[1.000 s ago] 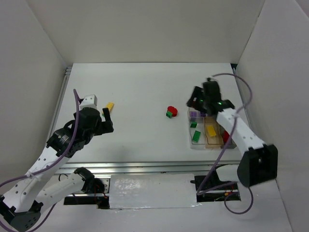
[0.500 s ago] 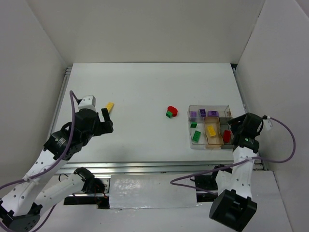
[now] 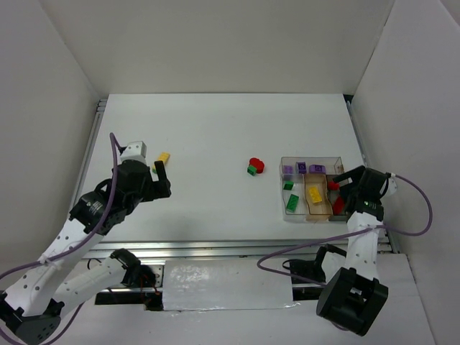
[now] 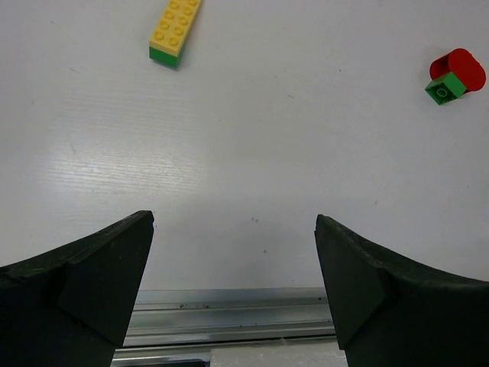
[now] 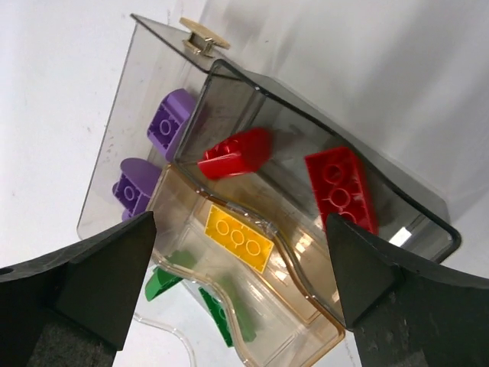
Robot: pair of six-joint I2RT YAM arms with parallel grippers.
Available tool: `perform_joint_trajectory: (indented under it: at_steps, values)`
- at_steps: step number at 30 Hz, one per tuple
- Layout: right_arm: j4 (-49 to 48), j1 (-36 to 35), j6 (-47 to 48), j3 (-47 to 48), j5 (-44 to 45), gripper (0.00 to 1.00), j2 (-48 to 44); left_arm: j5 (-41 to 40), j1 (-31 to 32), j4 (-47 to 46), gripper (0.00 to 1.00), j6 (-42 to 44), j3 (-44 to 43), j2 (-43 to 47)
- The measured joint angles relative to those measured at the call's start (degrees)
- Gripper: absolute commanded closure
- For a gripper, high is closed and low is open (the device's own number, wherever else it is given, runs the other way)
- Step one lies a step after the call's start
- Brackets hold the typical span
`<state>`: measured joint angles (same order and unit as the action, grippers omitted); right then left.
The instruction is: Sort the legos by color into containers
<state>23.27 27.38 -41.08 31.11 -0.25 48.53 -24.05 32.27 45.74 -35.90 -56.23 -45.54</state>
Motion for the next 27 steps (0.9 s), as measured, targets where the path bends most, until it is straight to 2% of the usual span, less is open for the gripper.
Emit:
perform_joint_trajectory:
  at_steps: [3,5,7,10,12,14,17,19,23,27]
  values:
    - [0.0,-1.2,-0.3,0.6,-1.3,0.00,0.0,0.2,0.0,0.0,0.01,0.0,0.0,-0.7]
    - [0.2,-4.6,-0.3,2.1,-1.3,0.00,0.0,0.1,0.0,0.0,0.01,0.0,0.0,-1.0]
    - [0.2,-12.1,0.2,5.6,-0.3,0.00,0.8,0.0,0.0,0.0,0.00,0.0,0.0,-1.3]
    - [0.4,-28.5,2.8,14.7,1.3,0.00,6.4,-0.5,0.0,0.1,0.00,-0.2,0.0,-1.3]
    - [1.2,-39.5,6.4,25.2,3.2,0.00,15.6,-1.4,0.0,0.2,0.01,-0.4,0.0,-1.3]
    - [2.3,-46.4,10.9,36.5,3.9,0.00,26.0,-2.3,-0.2,0.6,0.01,-0.5,0.0,-1.1]
    - [4.4,-51.3,18.5,51.8,2.8,0.00,43.1,-3.2,-0.2,0.8,0.01,-0.6,0.0,-0.5]
    - [6.4,-53.0,22.6,56.7,2.4,0.00,51.4,-3.4,-0.3,0.9,0.00,-0.6,0.0,0.0]
    - [11.3,-55.5,29.9,58.2,3.5,0.00,62.2,-3.6,-0.3,0.9,0.00,-0.5,0.0,0.0]
    - [15.0,-56.3,35.2,59.8,3.9,0.00,67.3,-3.2,-0.4,0.9,0.01,-0.4,0.0,-0.5]
